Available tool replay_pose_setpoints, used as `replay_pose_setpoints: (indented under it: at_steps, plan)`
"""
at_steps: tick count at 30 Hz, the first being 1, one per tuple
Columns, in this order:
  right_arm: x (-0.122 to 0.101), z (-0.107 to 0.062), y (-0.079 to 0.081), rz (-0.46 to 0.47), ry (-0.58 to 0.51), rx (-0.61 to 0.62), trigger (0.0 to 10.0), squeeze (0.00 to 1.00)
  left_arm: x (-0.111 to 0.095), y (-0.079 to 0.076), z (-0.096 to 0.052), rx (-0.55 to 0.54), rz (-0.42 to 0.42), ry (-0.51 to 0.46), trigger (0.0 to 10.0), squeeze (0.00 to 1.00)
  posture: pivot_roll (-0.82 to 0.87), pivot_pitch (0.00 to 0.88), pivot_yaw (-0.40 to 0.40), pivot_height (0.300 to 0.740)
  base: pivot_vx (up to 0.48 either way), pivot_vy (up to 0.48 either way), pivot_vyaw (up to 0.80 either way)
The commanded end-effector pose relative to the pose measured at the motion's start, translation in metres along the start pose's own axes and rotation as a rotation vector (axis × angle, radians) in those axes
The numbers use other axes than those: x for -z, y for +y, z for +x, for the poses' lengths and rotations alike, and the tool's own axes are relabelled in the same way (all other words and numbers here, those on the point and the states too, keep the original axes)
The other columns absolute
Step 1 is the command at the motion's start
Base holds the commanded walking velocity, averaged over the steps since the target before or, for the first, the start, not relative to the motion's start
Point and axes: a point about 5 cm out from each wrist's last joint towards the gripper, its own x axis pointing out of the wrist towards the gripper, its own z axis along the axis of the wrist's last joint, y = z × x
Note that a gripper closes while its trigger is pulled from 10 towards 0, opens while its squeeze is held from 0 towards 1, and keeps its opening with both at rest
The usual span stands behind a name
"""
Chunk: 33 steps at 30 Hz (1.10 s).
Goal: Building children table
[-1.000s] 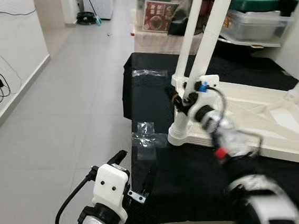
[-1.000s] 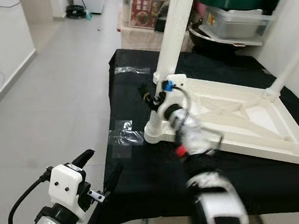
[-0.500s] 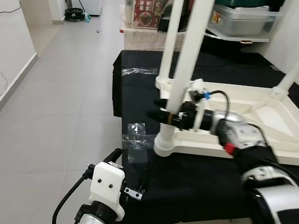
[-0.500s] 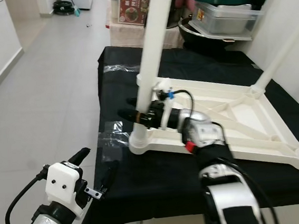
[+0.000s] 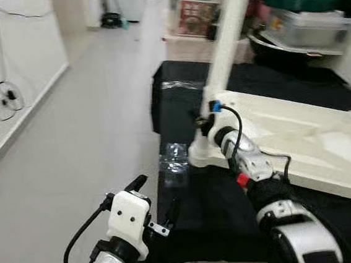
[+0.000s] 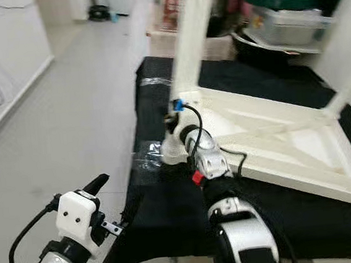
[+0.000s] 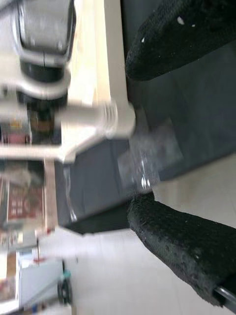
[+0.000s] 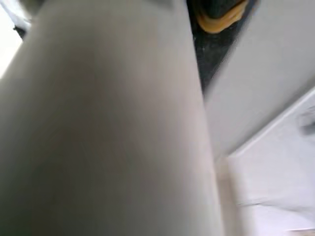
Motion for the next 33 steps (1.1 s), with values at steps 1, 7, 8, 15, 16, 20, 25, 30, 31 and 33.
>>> replay_pose_setpoints:
  at_steps: [1,7,8,15,16,20,25,30,31,33]
  plan:
    - [0.02,-0.01,-0.028,0.014,0.094,0.234,0.0,0.0,0.005,-0.001,0.001,0.01,0.006,0.028,10.0,0.0,0.15,0.056,-0.147,0.74,0.0,0.0,0.0]
    - [0.029,-0.018,0.02,0.1,0.138,0.106,10.0,0.0,0.006,0.001,0.002,0.005,0.012,0.029,10.0,0.0,0.16,0.057,-0.149,0.74,0.0,0.0,0.0]
    - [0.027,-0.017,0.027,0.146,0.11,0.047,10.0,0.74,0.005,0.001,0.002,0.005,0.012,0.029,10.0,0.0,0.16,0.06,-0.156,0.74,0.0,0.0,0.0]
    - [0.013,-0.008,0.024,0.114,0.019,-0.084,10.0,0.0,0.005,0.002,0.002,-0.001,0.008,0.029,10.0,0.0,0.15,0.054,-0.151,0.74,0.0,0.0,0.0]
    - [0.013,-0.008,0.024,0.114,0.019,-0.084,10.0,0.0,0.005,0.002,0.002,-0.001,0.008,0.029,10.0,0.0,0.15,0.054,-0.151,0.74,0.0,0.0,0.0]
    - [-0.004,-0.001,0.007,0.19,-0.013,-0.354,10.0,0.0,0.006,0.003,0.001,0.0,0.012,0.034,10.0,0.0,0.15,0.055,-0.151,0.74,0.0,0.0,0.0]
    - [-0.01,-0.008,0.01,0.155,0.035,-0.812,10.0,0.0,0.005,0.005,0.003,-0.017,-0.004,0.027,10.0,0.0,0.16,0.06,-0.152,0.74,0.0,0.0,0.0]
    - [-0.011,-0.018,0.011,0.11,0.074,-1.055,10.0,0.0,0.004,0.005,0.004,-0.013,0.001,0.025,10.0,0.0,0.16,0.063,-0.149,0.74,0.0,0.0,0.0]
    - [-0.01,-0.021,0.011,0.095,0.088,-1.132,10.0,0.0,0.004,0.004,0.004,-0.009,0.006,0.026,10.0,0.0,0.16,0.065,-0.15,0.74,0.0,0.0,0.0]
    - [-0.007,-0.026,0.013,0.068,0.117,-1.229,10.0,0.0,0.005,0.004,0.003,-0.009,-0.001,0.029,10.0,0.0,0.16,0.066,-0.148,0.74,0.0,0.0,0.0]
